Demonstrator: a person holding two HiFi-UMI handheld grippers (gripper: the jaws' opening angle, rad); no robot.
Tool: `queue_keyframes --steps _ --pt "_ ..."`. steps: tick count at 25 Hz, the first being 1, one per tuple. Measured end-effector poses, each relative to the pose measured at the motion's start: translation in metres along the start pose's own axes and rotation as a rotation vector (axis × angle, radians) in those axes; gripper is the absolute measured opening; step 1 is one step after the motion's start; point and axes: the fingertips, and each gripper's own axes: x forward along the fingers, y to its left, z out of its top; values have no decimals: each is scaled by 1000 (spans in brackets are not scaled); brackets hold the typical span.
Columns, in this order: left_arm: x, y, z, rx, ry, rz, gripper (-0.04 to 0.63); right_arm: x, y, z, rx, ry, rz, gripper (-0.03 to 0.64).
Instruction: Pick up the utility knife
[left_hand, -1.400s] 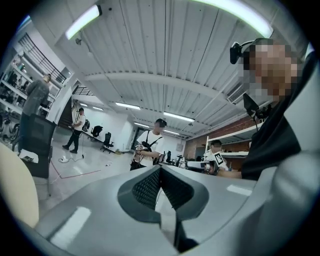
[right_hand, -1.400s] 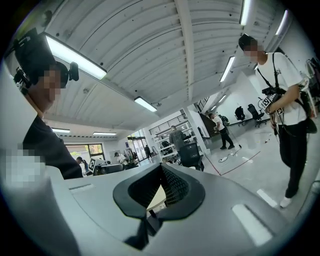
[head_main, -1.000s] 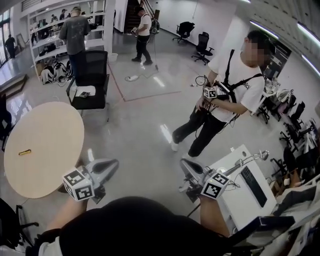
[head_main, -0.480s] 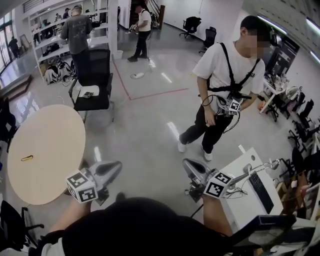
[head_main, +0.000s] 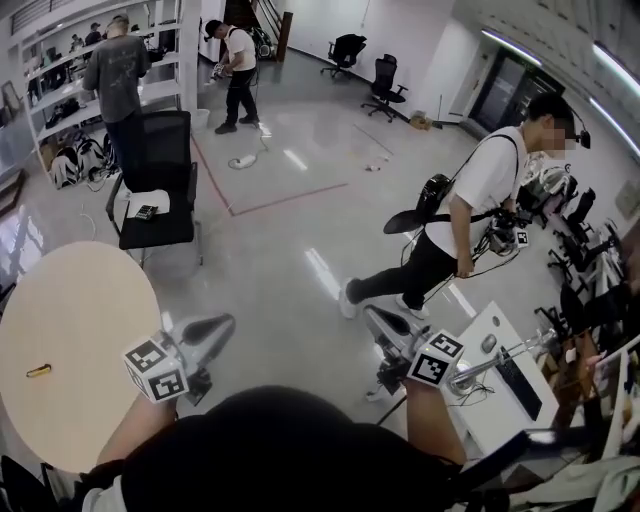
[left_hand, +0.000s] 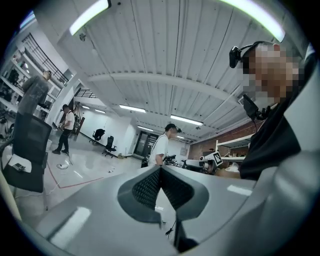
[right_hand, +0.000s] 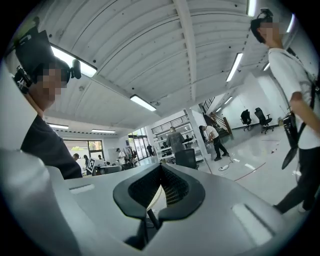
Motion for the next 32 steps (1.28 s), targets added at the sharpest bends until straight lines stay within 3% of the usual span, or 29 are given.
queue_keyframes --steps 10,22,26,32 --pt "-39 122 27 -17 -15 57 0 144 -7 -4 1 53 48 14" --pt "-74 183 43 -41 -45 255 0 242 -32 4 25 115 190 14" --pt "-53 205 41 -38 -38 315 0 267 -67 -1 52 130 244 14" --pt "22 239 47 -8 -46 412 0 302 -164 17 96 132 324 14"
